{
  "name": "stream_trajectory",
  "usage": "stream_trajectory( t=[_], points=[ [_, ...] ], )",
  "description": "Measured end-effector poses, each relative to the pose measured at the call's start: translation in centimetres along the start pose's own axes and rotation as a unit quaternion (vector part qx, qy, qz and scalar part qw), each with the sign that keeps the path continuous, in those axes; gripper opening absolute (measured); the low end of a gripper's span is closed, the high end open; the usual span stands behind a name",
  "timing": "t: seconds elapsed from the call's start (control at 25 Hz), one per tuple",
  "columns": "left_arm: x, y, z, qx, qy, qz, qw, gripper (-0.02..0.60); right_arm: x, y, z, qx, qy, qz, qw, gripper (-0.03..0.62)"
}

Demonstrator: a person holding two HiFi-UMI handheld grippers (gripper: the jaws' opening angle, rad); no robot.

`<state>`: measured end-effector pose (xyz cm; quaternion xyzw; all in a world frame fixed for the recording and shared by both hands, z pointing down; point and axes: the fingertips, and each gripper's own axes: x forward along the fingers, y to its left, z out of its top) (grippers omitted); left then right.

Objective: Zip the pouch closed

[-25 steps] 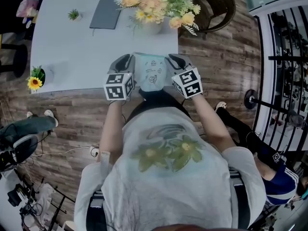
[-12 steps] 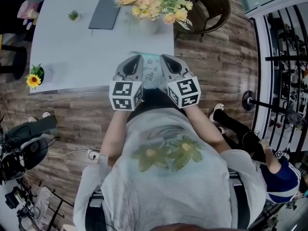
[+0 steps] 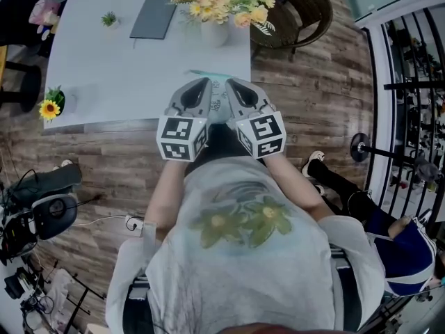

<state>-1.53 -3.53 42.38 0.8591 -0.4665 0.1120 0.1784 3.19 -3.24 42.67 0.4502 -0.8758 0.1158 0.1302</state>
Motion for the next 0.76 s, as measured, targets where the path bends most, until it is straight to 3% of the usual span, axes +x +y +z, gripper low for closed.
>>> stream_trajectory(
  t=[0.76],
  points=[
    [-1.8,-1.5,-0.6,0.01,-0.01,0.011,0.9998,0.003,-1.8,1.3,-0.5,0.01,0.001,0.014,1.0,0.016]
  ],
)
